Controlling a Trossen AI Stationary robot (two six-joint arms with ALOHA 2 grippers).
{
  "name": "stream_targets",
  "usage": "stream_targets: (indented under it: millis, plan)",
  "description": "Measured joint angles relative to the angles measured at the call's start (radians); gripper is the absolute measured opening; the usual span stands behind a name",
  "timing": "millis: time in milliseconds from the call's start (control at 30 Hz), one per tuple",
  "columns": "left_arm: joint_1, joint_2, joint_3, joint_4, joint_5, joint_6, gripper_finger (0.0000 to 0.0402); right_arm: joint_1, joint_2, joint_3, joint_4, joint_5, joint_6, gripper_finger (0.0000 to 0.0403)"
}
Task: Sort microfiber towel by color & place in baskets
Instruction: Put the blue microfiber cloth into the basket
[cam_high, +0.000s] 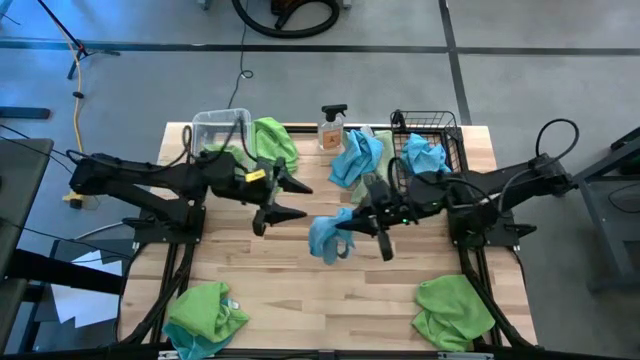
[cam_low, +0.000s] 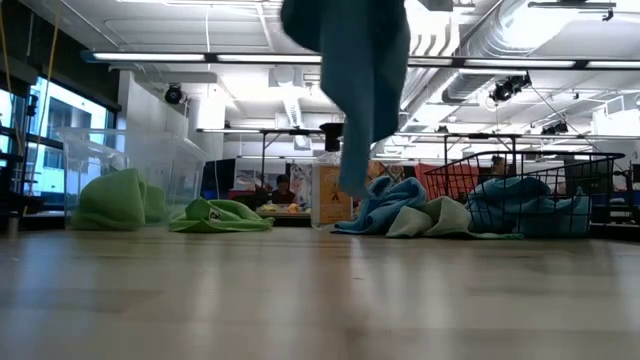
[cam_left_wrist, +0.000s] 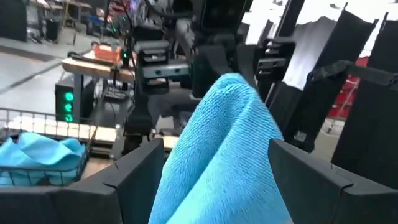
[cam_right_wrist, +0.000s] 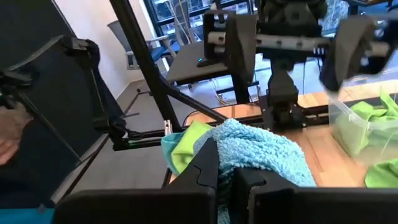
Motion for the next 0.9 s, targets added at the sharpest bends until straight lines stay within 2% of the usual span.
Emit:
stream_targets:
  millis: [300, 533, 800, 900]
  plan:
    - [0.0, 0.099, 0.0, 0.062, 0.063, -0.028, 0.0276, -0.068, 0.04, 0.0, 0.087, -0.057, -0.06, 0.0]
    - [0.0, 0.148, 0.0, 0.131, 0.153, -0.042, 0.0276, -0.098, 0.041, 0.0, 0.108, -0.066, -0.082, 0.0]
    - [0.0, 0.207, 0.0, 0.164, 0.155, 0.014, 0.0274, -0.11, 0.041, 0.0, 0.176, -0.119, -0.079, 0.0]
    - [0.0, 0.204, 0.0, 0.167, 0.154, 0.027, 0.0259, -0.109, 0.041, 0.0, 0.173, -0.126, -0.079, 0.0]
